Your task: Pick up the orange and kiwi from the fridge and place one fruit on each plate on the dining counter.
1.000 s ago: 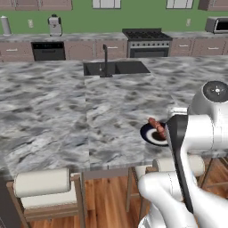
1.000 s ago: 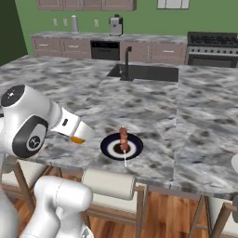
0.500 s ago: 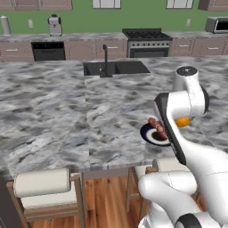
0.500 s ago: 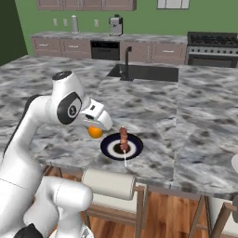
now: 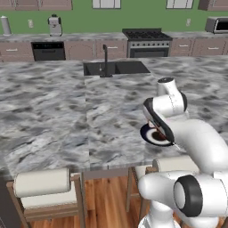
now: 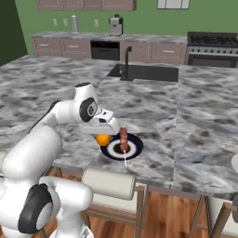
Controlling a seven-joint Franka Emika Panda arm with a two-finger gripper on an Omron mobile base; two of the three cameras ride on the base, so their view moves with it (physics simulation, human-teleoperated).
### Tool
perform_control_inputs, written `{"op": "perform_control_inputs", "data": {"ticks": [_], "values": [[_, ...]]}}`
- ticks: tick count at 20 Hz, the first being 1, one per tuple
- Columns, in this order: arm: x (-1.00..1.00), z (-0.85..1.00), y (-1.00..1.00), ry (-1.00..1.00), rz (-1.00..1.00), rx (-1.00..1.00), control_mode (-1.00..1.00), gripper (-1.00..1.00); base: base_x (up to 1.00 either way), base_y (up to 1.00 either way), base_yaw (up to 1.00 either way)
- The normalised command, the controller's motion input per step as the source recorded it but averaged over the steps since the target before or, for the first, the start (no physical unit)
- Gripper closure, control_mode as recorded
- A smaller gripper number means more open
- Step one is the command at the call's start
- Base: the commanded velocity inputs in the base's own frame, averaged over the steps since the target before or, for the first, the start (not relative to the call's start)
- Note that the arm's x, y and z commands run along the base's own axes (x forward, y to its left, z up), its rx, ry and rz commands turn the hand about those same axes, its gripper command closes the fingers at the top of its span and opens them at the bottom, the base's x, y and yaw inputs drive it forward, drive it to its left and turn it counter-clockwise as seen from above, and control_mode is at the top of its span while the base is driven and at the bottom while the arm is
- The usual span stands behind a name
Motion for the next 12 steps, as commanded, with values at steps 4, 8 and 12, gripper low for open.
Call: {"op": "perform_control_inputs", "data": {"ticks": [4, 8, 12], "values": [[0.64, -0.66, -0.11, 0.20, 0.10, 0.00, -1.00, 1.00, 0.00, 0.00, 0.00], [0.57, -0.48, -0.05, 0.15, 0.09, 0.01, -1.00, 1.00, 0.00, 0.00, 0.00], [0.57, -0.30, -0.01, 0.03, 0.09, 0.01, -1.00, 1.00, 0.00, 0.00, 0.00]]}}
